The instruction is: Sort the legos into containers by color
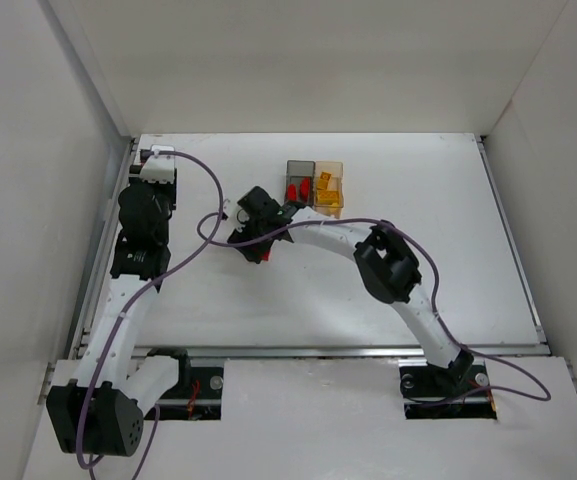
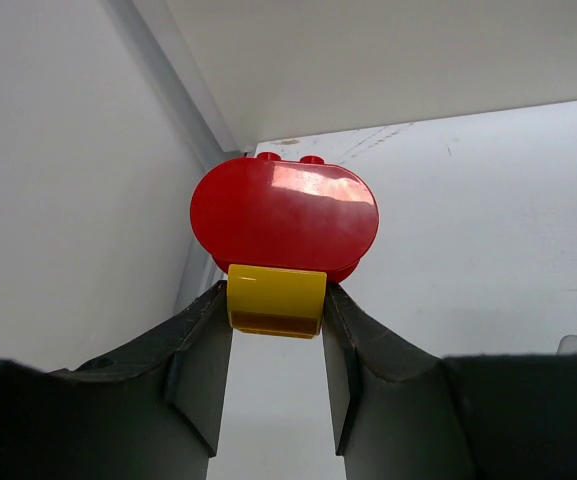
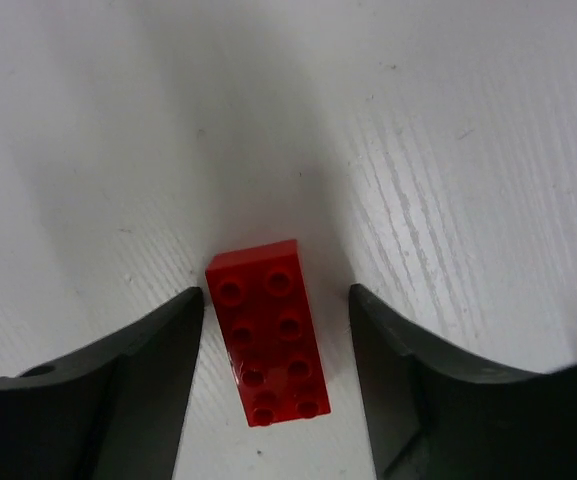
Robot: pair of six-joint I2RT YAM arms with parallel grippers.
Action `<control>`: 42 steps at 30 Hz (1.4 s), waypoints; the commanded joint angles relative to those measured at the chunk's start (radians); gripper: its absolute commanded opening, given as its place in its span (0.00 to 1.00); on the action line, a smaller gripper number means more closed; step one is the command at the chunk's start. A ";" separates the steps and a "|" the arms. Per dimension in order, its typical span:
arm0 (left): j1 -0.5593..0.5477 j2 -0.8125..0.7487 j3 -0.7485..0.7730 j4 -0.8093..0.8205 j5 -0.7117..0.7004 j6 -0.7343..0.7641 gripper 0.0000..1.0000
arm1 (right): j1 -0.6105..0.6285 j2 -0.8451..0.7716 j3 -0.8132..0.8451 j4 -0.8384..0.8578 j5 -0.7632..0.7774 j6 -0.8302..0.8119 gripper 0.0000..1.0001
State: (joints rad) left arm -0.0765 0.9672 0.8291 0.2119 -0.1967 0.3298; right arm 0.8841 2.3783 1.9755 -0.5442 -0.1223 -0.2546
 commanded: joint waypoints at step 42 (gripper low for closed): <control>0.004 -0.068 -0.081 -0.002 0.551 0.072 0.00 | -0.428 -0.157 0.080 0.154 -0.091 0.805 1.00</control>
State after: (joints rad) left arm -0.0765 0.9188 0.7521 0.1593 0.3187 0.3962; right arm 0.4522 2.3657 2.0914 -0.4335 -0.1642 0.5404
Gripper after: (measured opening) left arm 0.337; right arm 0.998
